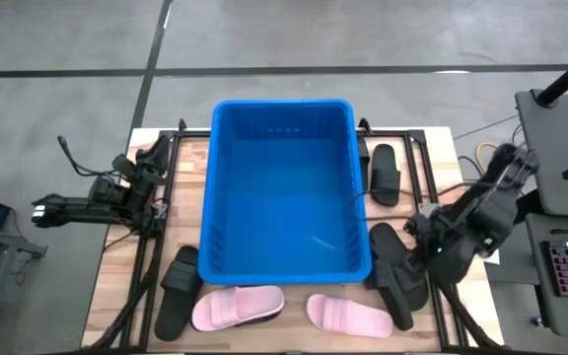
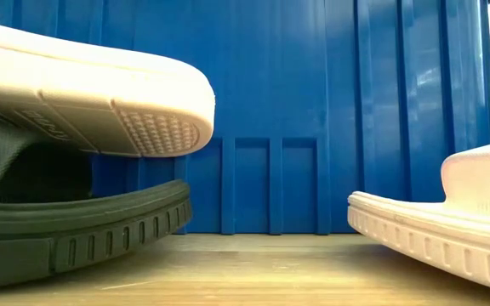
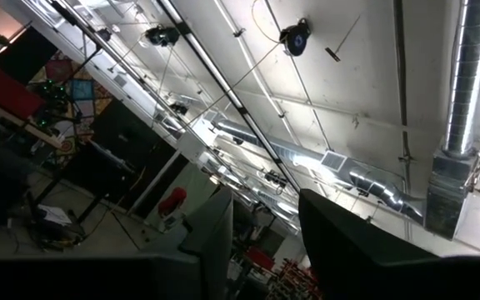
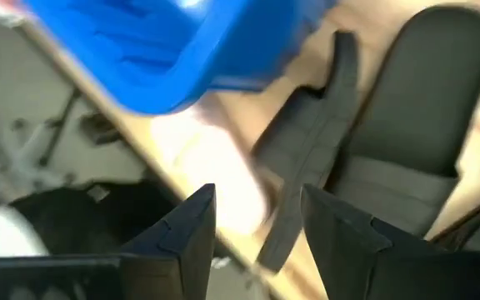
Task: Pick and place slides into bin
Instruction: Put the black slides into the blue organizer bin
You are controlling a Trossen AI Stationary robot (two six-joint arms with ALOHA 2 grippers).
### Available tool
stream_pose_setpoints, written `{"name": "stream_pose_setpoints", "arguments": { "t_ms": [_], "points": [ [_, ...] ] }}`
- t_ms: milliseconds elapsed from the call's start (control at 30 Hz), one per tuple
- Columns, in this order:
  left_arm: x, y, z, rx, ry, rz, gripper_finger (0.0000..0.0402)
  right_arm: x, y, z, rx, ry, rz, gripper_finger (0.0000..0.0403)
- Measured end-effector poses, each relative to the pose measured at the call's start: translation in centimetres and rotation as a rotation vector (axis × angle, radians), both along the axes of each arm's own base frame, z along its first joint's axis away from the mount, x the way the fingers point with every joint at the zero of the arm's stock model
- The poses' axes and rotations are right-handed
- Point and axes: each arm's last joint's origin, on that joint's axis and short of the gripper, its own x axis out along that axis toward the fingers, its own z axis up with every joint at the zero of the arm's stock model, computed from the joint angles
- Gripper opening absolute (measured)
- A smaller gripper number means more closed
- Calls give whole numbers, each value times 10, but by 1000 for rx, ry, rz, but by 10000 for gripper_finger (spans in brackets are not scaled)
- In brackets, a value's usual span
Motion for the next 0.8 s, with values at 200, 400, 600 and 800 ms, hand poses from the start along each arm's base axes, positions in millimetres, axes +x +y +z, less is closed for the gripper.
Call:
{"name": "stream_pose_setpoints", "arguments": {
  "t_ms": [200, 400, 600, 800],
  "points": [
    [0, 0, -1, -16, -3, 11, 125, 16, 21, -26, -103, 165, 6, 166],
    [0, 0, -1, -20, -4, 15, 125, 26, 39, -44, -52, 315, -61, 166],
    [0, 1, -1, -26, -4, 20, 125, 31, 58, -56, -22, 319, -79, 166],
    [-1, 1, -2, -34, 0, 29, 125, 30, 73, -71, -73, 354, -92, 167]
  ]
}}
